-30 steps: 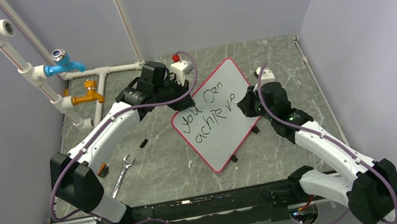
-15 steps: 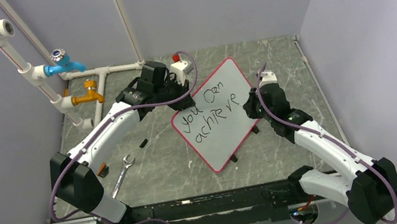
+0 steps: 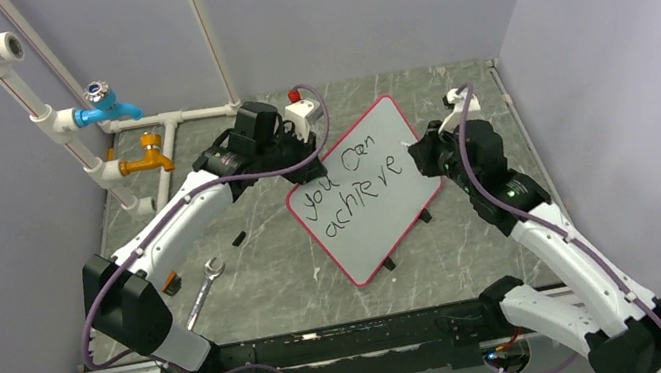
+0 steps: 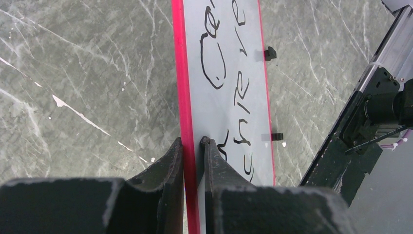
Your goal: Write a sentence on the whiteboard
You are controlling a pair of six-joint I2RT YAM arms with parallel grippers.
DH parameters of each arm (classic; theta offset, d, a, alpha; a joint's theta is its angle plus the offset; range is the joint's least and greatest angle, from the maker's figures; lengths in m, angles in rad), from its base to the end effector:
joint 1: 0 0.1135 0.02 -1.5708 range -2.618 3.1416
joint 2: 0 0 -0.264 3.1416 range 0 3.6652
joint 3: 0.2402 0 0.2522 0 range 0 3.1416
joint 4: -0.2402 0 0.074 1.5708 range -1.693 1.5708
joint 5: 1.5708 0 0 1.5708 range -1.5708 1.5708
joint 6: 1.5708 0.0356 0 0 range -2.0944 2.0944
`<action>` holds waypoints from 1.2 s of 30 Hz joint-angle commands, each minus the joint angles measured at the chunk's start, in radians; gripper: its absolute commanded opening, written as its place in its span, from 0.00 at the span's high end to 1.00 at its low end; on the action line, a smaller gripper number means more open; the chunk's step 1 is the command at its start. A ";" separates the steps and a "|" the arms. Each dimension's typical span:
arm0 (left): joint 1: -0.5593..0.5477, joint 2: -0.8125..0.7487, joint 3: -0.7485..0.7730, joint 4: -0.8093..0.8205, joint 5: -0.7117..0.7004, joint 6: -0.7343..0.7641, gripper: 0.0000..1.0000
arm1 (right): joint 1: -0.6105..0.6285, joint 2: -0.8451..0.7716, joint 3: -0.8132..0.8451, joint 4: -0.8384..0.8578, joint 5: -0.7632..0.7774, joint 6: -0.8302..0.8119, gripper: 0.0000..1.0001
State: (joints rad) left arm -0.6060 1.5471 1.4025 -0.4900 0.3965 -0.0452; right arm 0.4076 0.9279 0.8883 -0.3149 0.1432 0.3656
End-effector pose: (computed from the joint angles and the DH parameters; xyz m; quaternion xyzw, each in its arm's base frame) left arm 0.2805 -0.2111 0.3382 0.3275 0.8162 -0.3080 0.3629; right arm 0.1960 0.0791 0.3371 0.0237 0.8193 0.1605 0.5500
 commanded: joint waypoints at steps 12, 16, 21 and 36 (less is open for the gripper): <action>0.017 -0.037 0.003 0.059 -0.139 0.010 1.00 | 0.075 -0.108 -0.135 0.025 -0.463 -0.021 1.00; 0.040 -0.021 0.001 0.060 -0.161 0.004 1.00 | 0.190 -0.104 -0.179 0.023 -0.402 -0.030 1.00; 0.075 0.002 -0.001 0.068 -0.158 -0.010 1.00 | 0.332 -0.080 -0.204 0.025 -0.304 -0.023 1.00; 0.119 0.052 0.005 0.066 -0.157 -0.018 1.00 | 0.509 0.040 -0.252 0.158 -0.149 -0.013 1.00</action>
State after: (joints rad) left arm -0.5072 1.5871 1.3960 -0.4603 0.3542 -0.1280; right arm 0.9039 0.9413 0.6216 -0.2436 -0.0704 0.3573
